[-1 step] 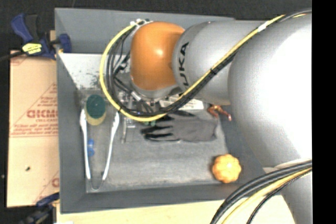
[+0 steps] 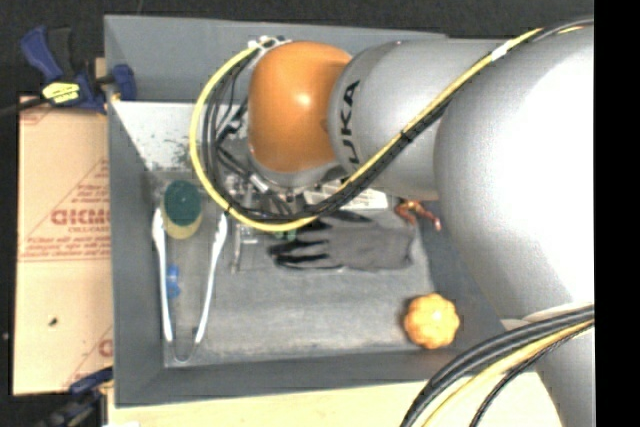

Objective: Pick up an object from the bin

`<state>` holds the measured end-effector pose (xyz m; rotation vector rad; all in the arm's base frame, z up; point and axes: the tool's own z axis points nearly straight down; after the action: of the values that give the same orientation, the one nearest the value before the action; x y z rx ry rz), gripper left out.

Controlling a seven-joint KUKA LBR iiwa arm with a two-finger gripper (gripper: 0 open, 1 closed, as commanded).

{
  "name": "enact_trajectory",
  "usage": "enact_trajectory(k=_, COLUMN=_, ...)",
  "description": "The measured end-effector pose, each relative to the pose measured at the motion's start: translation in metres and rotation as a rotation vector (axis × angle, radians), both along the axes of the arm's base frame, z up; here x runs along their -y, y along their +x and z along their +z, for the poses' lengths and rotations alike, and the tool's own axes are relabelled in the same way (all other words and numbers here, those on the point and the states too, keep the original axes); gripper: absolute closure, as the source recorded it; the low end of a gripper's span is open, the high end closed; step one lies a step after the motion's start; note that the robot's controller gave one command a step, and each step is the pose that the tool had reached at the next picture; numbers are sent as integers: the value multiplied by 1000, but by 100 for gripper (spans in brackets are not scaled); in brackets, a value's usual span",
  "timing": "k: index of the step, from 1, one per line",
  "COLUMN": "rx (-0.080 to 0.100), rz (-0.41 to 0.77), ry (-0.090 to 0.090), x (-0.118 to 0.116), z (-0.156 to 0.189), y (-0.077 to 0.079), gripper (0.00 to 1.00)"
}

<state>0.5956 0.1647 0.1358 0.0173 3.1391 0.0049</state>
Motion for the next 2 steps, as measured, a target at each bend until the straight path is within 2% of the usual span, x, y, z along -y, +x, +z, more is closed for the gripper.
enact_trajectory(k=1, rx=1, rz=192, ry=-1, x=22, z=-12, y=8, gripper=0)
enact_trajectory(k=2, rx=5, rz=168, ry=0, x=17, z=-6, y=19, gripper=100)
